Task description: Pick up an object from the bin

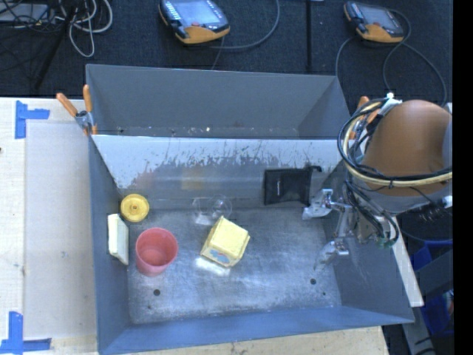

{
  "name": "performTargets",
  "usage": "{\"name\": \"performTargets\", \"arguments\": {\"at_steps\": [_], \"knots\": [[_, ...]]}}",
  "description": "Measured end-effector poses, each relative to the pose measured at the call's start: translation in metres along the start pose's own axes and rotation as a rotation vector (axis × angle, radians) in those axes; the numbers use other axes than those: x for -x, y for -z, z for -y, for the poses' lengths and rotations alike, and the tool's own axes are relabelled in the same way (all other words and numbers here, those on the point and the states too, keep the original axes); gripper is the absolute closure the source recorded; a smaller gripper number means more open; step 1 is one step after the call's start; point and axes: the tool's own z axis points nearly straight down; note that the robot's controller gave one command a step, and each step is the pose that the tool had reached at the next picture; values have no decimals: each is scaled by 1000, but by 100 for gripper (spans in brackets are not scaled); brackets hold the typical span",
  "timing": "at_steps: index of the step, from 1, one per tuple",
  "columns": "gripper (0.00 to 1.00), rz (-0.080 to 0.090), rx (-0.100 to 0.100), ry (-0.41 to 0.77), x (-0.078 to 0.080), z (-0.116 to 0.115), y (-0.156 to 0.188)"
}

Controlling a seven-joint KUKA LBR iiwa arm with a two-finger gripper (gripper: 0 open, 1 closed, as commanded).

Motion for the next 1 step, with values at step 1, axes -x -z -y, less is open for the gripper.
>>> {"name": "performTargets", "arguments": {"at_steps": [1], "knots": [[0,0,0,1,0,0,0]]}}
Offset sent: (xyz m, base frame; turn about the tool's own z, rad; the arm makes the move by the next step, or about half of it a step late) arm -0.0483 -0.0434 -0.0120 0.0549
